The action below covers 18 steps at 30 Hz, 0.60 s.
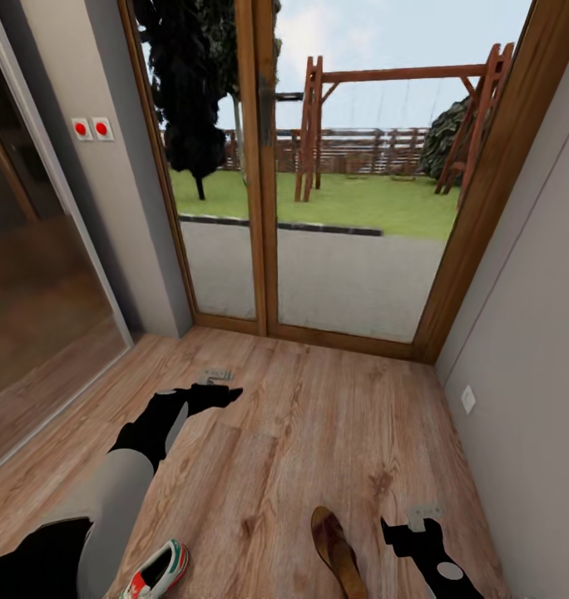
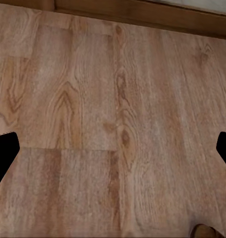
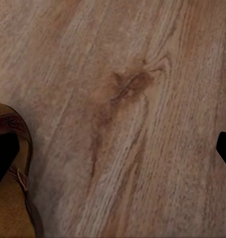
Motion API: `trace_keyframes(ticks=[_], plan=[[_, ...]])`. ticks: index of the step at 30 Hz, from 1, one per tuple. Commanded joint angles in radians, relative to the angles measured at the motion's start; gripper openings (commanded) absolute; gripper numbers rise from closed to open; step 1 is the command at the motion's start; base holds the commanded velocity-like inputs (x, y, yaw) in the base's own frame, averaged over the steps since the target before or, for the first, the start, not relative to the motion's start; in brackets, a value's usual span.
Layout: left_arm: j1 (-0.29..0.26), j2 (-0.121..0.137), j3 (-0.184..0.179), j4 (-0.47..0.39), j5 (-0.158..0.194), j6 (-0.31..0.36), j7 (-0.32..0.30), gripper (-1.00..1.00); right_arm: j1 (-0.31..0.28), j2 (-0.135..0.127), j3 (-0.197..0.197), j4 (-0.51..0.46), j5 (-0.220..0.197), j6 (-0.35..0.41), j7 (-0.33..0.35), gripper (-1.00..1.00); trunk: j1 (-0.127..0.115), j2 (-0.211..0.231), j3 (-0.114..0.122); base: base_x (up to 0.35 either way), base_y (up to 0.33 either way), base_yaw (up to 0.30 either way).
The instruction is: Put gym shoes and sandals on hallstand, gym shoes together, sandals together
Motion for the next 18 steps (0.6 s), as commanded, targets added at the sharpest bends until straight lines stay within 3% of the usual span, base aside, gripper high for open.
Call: trace_keyframes(ticks=[1, 18], plan=[[-0.005, -0.002, 0.008, -0.002, -0.01, 0.014, -0.009, 1.0, -0.001, 0.001, -0.007, 0.0, 0.01, -0.004, 0.003, 1.0, 0.004, -0.008, -0.006, 0.0, 0.0, 0.0], [0.003, 0.003, 0.006, 0.007, -0.014, 0.019, -0.01, 1.0, -0.002, 0.002, -0.006, -0.02, 0.01, 0.012, 0.002, 1.0, 0.069, -0.127, -0.086, 0.0, 0.0, 0.027]])
